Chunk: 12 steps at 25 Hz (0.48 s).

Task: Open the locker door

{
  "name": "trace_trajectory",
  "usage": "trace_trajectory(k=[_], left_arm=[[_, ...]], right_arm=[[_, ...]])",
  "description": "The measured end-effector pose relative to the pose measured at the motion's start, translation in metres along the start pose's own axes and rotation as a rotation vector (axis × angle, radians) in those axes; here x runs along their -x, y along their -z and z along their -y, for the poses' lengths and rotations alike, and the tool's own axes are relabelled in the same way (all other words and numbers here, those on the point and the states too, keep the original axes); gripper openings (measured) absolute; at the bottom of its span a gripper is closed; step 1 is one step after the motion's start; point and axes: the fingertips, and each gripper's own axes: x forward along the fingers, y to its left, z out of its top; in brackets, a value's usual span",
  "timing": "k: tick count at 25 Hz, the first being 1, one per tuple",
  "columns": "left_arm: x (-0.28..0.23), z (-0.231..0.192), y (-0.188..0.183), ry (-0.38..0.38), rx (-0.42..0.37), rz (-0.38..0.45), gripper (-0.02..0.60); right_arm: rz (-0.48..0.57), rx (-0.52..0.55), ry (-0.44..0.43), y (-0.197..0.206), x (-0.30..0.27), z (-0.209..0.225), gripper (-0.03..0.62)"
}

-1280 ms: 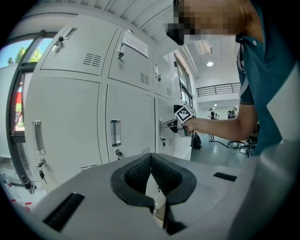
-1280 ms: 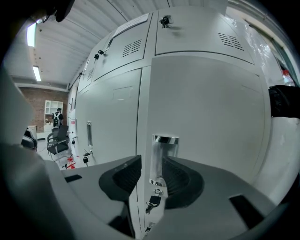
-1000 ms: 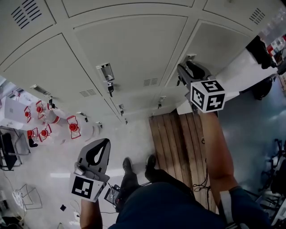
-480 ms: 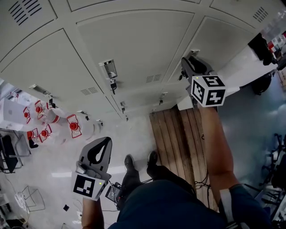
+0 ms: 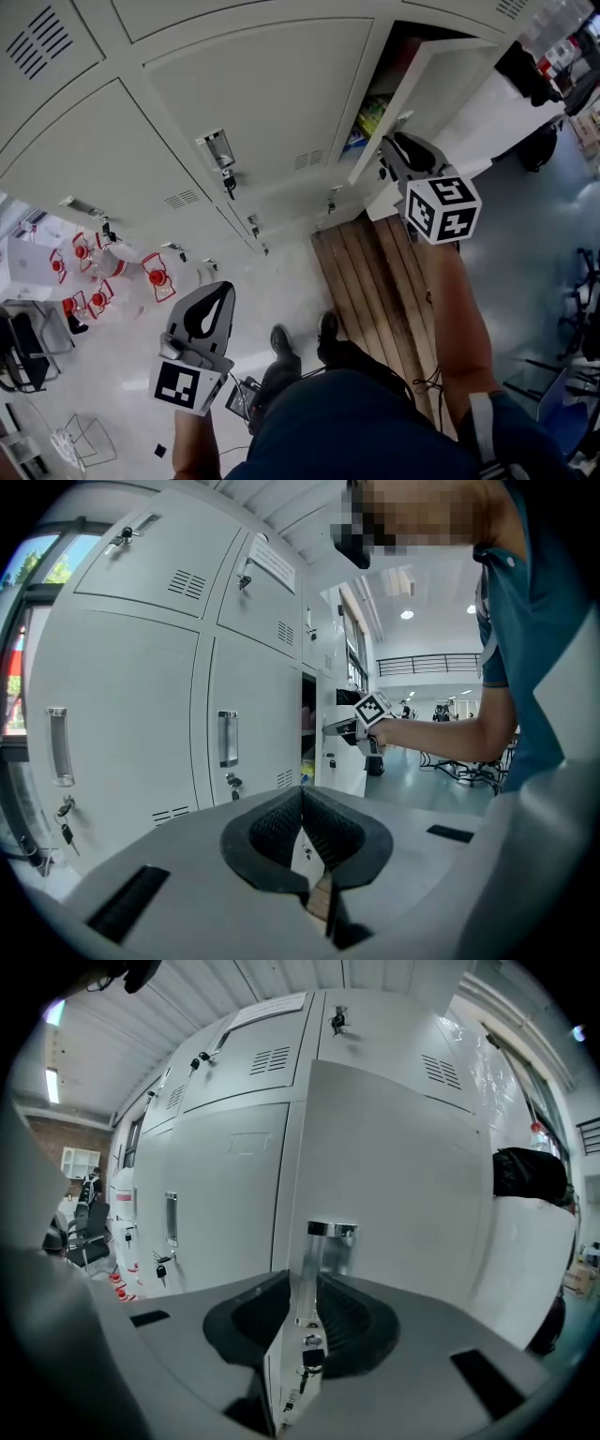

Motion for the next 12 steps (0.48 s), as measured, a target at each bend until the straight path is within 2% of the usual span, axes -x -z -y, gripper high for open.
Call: trace_trajectory(k=[1, 2, 4, 5, 7, 10, 11, 12], left_arm=[[0.0, 0.001, -0.001, 0.009, -0.005, -0.001, 0.017], [0.0, 0.001, -0.002, 0.017, -0.009, 0.001, 0.017], [-0.001, 0.003, -0.002, 0.036, -0.015, 0.004, 0.017], [-0.002, 0.004, -0.002, 0.045, -0.017, 0.003, 0.017], [-0.004, 0.006, 0.001, 0.062, -0.022, -0.007, 0.017], [-0.011, 0.014, 0.002, 0.098, -0.035, -0.021, 0.017], [-0.014, 0.018, 0.0, 0.111, -0.04, -0.021, 0.017], [-0.017, 0.023, -0.002, 0.123, -0.044, -0.018, 0.017]], right_arm=[[-0.003, 0.003, 0.053, 0.003, 0.007, 0.01, 0.107], [-0.009, 0.003, 0.131, 0.008, 0.016, 0.027, 0.035], [-0.022, -0.04, 0.261, 0.023, 0.039, 0.071, 0.035], [-0.023, -0.06, 0.287, 0.027, 0.053, 0.085, 0.035], [-0.018, -0.037, 0.266, 0.024, 0.072, 0.083, 0.037], [0.009, -0.041, 0.119, 0.016, 0.068, 0.028, 0.042], [0.016, -0.046, 0.088, 0.014, 0.061, 0.011, 0.072], [0.023, -0.051, 0.074, 0.011, 0.053, -0.001, 0.162]])
